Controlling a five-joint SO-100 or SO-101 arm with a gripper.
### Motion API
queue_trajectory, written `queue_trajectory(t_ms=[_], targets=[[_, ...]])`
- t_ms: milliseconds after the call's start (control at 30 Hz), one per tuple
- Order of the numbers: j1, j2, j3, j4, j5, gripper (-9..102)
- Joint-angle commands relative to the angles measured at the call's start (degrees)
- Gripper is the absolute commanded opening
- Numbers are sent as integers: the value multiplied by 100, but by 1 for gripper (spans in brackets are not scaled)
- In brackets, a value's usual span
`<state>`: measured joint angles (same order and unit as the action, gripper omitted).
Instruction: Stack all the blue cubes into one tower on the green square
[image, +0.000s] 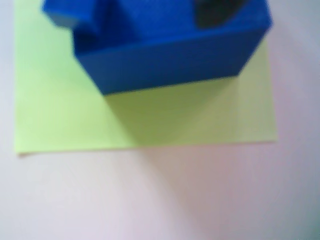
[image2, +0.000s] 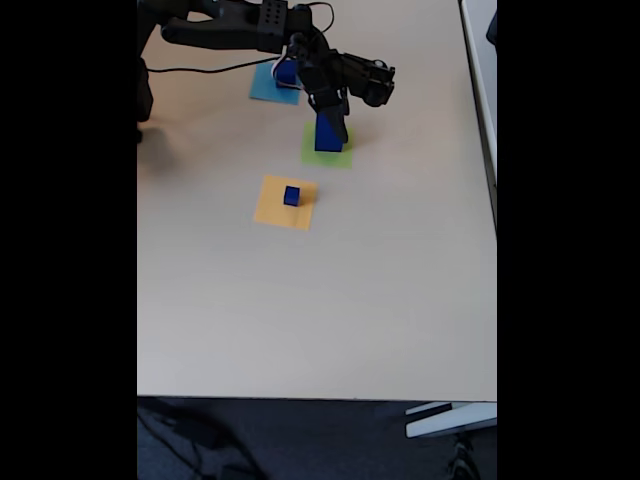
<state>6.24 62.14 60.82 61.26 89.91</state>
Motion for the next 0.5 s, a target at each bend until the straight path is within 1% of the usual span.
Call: queue_trajectory(t_ms=[0,167,467], targets=[[-44,70,-439,211,62,25],[0,-26,-536,413,9,25],[158,-334,-888,457,-229,25]])
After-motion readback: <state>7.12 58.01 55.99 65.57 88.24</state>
